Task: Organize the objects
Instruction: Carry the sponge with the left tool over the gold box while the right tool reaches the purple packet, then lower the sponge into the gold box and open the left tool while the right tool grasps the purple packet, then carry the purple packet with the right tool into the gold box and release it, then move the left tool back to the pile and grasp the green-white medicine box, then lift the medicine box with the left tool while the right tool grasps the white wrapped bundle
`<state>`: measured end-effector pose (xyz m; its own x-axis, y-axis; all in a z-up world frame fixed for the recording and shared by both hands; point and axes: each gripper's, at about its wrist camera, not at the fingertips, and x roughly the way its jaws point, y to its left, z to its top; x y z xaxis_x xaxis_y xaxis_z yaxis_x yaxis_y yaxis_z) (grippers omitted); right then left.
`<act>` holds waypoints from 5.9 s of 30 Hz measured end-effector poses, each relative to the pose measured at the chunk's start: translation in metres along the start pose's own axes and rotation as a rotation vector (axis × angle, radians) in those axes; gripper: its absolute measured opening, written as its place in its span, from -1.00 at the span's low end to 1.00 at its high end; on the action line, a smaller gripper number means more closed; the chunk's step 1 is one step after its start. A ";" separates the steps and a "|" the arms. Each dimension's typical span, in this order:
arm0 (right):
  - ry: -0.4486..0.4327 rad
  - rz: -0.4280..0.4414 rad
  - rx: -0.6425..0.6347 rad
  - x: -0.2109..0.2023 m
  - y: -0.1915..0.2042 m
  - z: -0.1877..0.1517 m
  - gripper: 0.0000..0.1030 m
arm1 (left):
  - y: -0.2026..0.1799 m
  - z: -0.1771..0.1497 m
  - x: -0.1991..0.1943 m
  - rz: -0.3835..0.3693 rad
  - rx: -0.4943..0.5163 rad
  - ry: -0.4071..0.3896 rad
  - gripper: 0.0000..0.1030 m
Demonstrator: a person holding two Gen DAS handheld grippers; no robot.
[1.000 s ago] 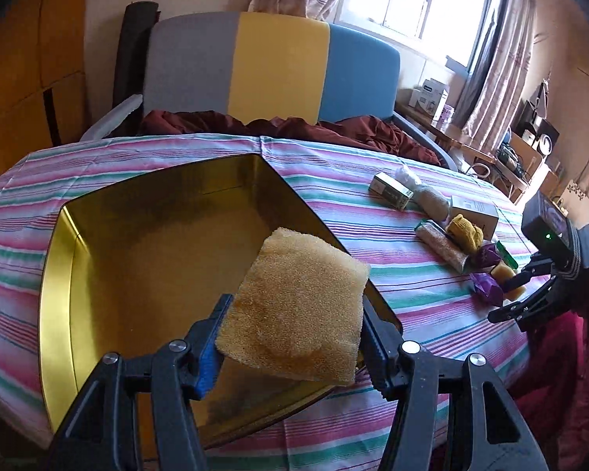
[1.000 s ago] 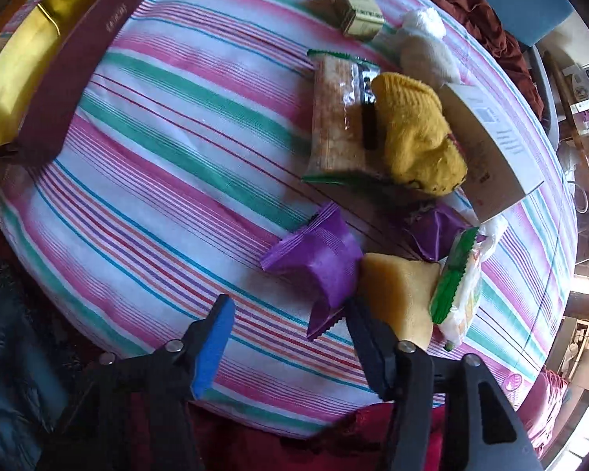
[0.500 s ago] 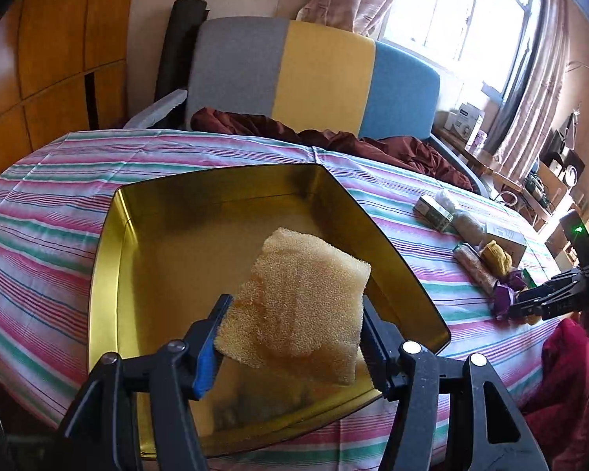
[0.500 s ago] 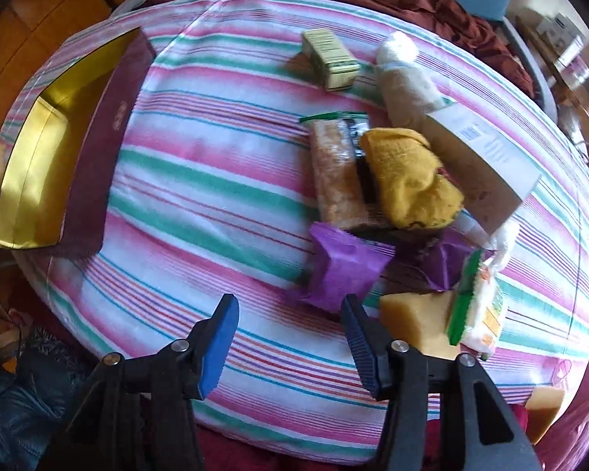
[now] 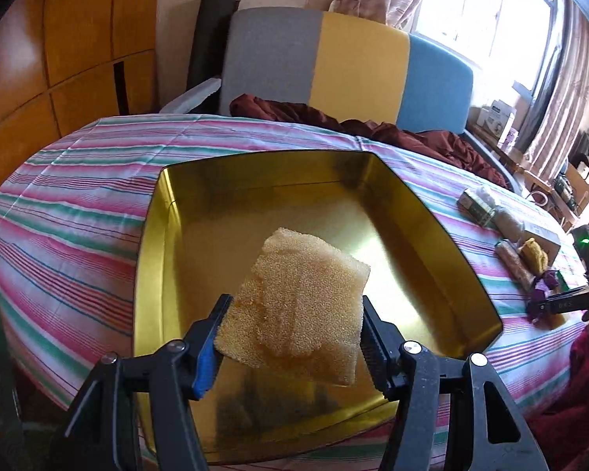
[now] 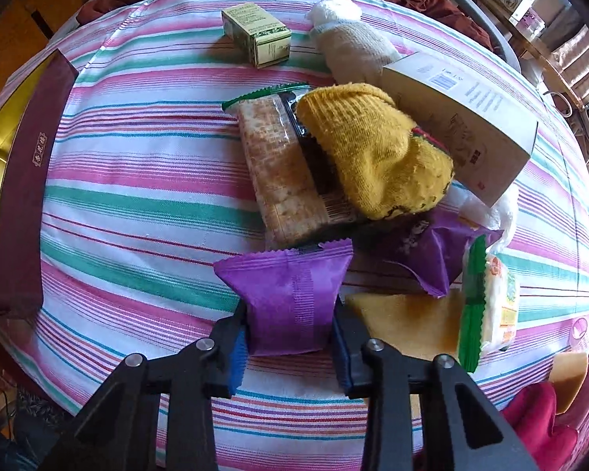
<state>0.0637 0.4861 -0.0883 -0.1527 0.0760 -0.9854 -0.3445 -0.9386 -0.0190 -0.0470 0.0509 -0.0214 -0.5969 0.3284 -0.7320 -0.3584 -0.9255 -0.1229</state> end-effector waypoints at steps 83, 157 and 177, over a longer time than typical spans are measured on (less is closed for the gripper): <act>-0.350 0.550 -0.585 -0.057 0.382 -0.003 0.99 | 0.121 -0.017 -0.043 0.269 -0.371 -0.147 0.99; -0.594 0.540 0.831 -0.061 -0.095 -0.002 0.89 | -0.305 0.155 0.257 -0.203 -0.051 0.370 0.57; -0.583 0.481 0.730 -0.067 -0.081 0.007 0.89 | -0.284 0.091 0.195 -0.186 0.191 0.301 -0.42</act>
<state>0.0957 0.5593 -0.0197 -0.7774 0.0814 -0.6238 -0.5742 -0.4967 0.6508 -0.1273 0.3951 -0.0685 -0.2825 0.3911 -0.8759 -0.5848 -0.7940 -0.1660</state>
